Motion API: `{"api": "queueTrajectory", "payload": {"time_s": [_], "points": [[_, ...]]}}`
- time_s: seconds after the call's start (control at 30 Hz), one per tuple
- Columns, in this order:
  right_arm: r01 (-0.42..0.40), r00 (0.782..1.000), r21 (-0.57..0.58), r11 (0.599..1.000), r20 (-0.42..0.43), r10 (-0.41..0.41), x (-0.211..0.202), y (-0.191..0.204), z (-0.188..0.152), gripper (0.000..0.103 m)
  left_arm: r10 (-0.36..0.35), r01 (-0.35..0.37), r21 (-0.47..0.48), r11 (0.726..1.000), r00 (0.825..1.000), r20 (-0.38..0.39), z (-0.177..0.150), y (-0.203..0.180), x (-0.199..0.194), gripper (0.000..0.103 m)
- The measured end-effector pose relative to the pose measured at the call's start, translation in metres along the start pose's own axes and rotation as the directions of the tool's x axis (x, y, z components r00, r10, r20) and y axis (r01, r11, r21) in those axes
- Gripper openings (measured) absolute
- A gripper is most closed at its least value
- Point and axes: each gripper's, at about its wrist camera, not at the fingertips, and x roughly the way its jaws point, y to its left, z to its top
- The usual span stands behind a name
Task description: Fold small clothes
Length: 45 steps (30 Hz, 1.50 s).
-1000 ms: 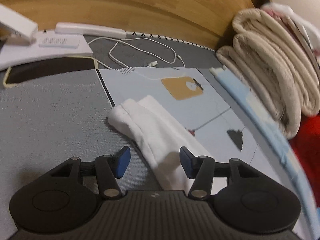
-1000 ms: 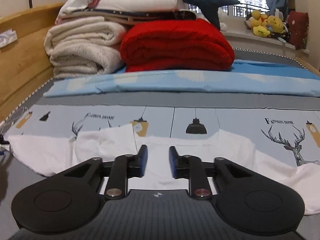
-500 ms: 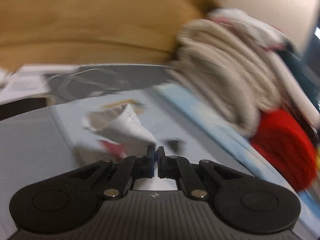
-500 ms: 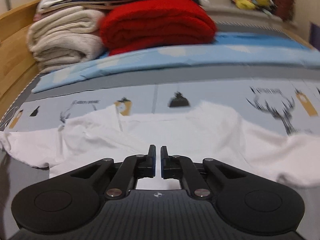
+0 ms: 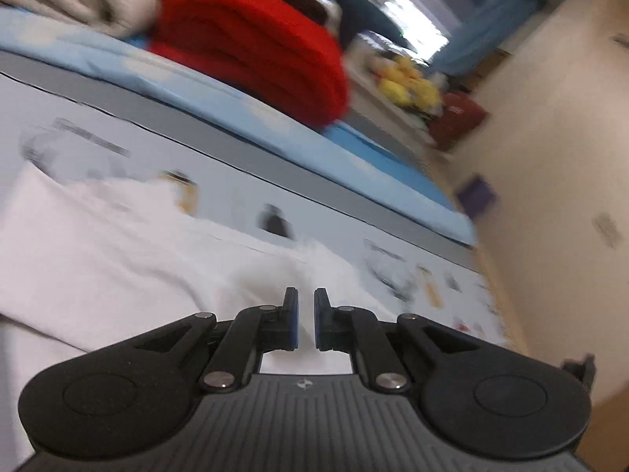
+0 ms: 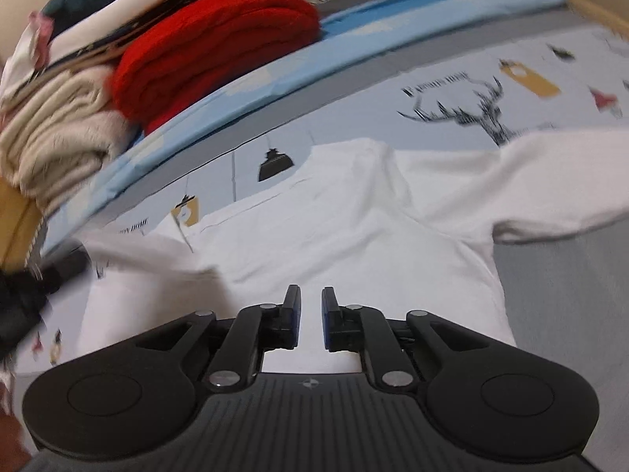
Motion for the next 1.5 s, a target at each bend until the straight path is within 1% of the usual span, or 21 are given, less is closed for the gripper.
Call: {"api": "queueTrajectory", "payload": {"time_s": [0.1,0.2,0.27,0.3,0.33,0.37,0.43,0.53,0.63,0.7,0.77,0.8,0.83,0.93,0.97,1.03,1.1,1.2,1.27,1.37,1.5], "points": [[-0.006,1.0,0.068,0.998,-0.03,0.008,0.007,-0.013,0.002,0.011,0.164,-0.158,-0.078,0.984,0.983,0.077,0.02,0.014,-0.026,0.008],[-0.021,0.999,0.088,0.996,-0.048,0.025,0.014,-0.017,0.006,0.011,0.305,-0.296,-0.085,0.951,0.944,0.124,0.025,0.025,-0.039,0.014],[-0.022,0.998,0.093,0.995,-0.056,0.028,0.022,-0.018,0.009,0.011,0.375,-0.371,-0.06,0.927,0.903,0.212,0.012,0.037,-0.04,0.022],[-0.03,0.998,0.094,0.995,-0.056,0.036,0.028,-0.019,0.01,0.011,0.415,-0.417,-0.035,0.908,0.884,0.214,0.005,0.041,-0.035,0.022],[-0.023,0.997,0.098,0.995,-0.066,0.03,0.034,-0.02,0.01,0.011,0.488,-0.492,-0.01,0.87,0.861,0.143,0.005,0.05,-0.022,0.022],[-0.016,0.997,0.109,0.994,-0.079,0.025,0.041,-0.021,0.011,0.011,0.525,-0.526,-0.01,0.85,0.847,0.08,0.01,0.059,-0.011,0.022],[-0.031,0.994,0.138,0.99,-0.098,0.045,0.056,-0.023,0.01,0.011,0.499,-0.497,-0.039,0.867,0.863,0.086,0.018,0.071,-0.002,0.022],[-0.017,0.989,0.195,0.981,-0.142,0.045,0.079,-0.021,0.008,0.018,0.534,-0.535,-0.034,0.844,0.836,0.127,0.033,0.079,-0.002,0.022],[0.009,0.986,0.202,0.979,-0.168,0.025,0.099,-0.016,0.004,0.035,0.514,-0.505,-0.106,0.857,0.852,0.099,0.044,0.101,-0.003,0.022],[0.014,0.983,0.206,0.978,-0.179,0.024,0.109,-0.013,0.001,0.035,0.516,-0.503,-0.128,0.855,0.851,0.095,0.053,0.107,-0.005,0.022],[0.031,0.986,0.194,0.98,-0.166,0.001,0.113,-0.007,0.001,0.024,0.533,-0.521,-0.127,0.844,0.839,0.109,0.061,0.117,-0.012,0.022],[0.038,0.988,0.171,0.984,-0.156,-0.011,0.113,-0.003,0.002,0.005,0.54,-0.527,-0.129,0.84,0.834,0.111,0.063,0.119,-0.012,0.022],[0.036,0.991,0.136,0.99,-0.135,-0.018,0.11,0.003,0.005,0.006,0.538,-0.524,-0.134,0.841,0.836,0.11,0.065,0.123,-0.016,0.022],[-0.054,0.999,0.039,0.998,0.013,0.053,0.082,0.022,0.019,0.006,0.532,-0.518,-0.134,0.845,0.84,0.107,0.066,0.124,-0.019,0.022],[-0.093,0.991,-0.028,0.995,0.098,0.095,0.065,0.031,0.025,0.005,0.532,-0.519,-0.131,0.845,0.84,0.108,0.066,0.124,-0.018,0.022],[-0.137,0.951,-0.131,0.982,0.26,0.168,0.032,0.038,0.034,0.005,0.529,-0.515,-0.13,0.847,0.842,0.107,0.065,0.123,-0.016,0.022],[-0.099,0.928,-0.135,0.986,0.345,0.14,0.014,0.027,0.043,0.005,0.517,-0.506,-0.115,0.855,0.85,0.102,0.064,0.122,-0.01,0.022],[0.081,0.944,-0.02,0.997,0.323,-0.07,0.023,-0.011,0.053,0.005,0.496,-0.488,-0.104,0.867,0.864,0.079,0.062,0.121,-0.002,0.022],[0.146,0.951,0.064,0.987,0.265,-0.158,0.033,-0.038,0.058,0.005,0.486,-0.479,-0.099,0.872,0.872,0.057,0.059,0.122,0.006,0.022],[0.124,0.967,0.096,0.988,0.21,-0.142,0.04,-0.052,0.061,0.006,0.455,-0.452,-0.082,0.888,0.891,0.01,0.054,0.12,0.019,0.022],[0.12,0.965,0.059,0.991,0.229,-0.13,0.036,-0.054,0.065,0.006,0.4,-0.403,-0.052,0.914,0.914,-0.063,0.043,0.119,0.037,0.022]]}}
